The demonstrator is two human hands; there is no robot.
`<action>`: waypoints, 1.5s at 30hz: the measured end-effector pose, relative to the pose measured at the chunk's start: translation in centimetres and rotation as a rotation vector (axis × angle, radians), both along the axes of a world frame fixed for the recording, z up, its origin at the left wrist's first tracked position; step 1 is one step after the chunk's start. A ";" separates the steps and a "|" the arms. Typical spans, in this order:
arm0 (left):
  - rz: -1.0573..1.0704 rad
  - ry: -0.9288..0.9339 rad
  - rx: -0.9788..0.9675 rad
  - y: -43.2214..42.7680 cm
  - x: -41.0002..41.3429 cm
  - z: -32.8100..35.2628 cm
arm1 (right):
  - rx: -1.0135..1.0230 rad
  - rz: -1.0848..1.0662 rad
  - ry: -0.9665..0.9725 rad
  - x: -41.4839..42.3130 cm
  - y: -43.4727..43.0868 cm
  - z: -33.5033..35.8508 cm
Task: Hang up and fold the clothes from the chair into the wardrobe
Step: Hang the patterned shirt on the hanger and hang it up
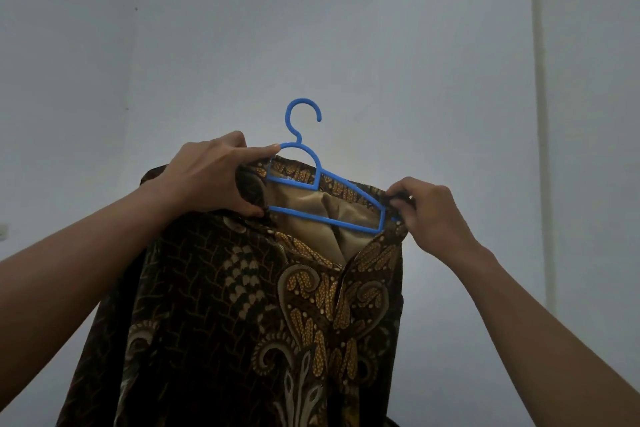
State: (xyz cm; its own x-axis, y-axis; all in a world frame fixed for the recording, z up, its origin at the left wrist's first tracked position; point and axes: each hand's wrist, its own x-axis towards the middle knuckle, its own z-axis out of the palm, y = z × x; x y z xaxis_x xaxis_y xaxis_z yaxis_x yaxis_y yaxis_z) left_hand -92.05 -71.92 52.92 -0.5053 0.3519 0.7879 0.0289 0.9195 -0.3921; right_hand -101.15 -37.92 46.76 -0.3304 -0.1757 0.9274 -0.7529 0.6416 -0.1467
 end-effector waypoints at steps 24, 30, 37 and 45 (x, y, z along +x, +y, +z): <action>-0.280 -0.084 0.341 3.9 -2.5 -3.0 | 0.376 -0.274 0.228 0.3 -3.8 -0.6; -0.177 -0.091 0.275 5.5 -3.3 -3.0 | 0.358 -0.320 0.258 0.2 -3.2 -1.3; -0.163 0.098 0.004 6.0 -3.2 -4.3 | 0.306 -0.282 0.160 0.4 -2.0 -0.5; -0.157 0.058 -0.007 6.4 -3.0 -5.9 | 0.369 -0.178 0.053 1.4 -1.1 -1.3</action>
State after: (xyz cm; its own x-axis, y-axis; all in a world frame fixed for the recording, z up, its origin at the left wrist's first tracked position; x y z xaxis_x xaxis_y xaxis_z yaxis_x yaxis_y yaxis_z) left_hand -95.10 -65.52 47.06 -0.3976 0.4285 0.8113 0.1497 0.9027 -0.4034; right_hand -99.74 -39.01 45.47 -0.3393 -0.4440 0.8293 -0.6260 0.7646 0.1532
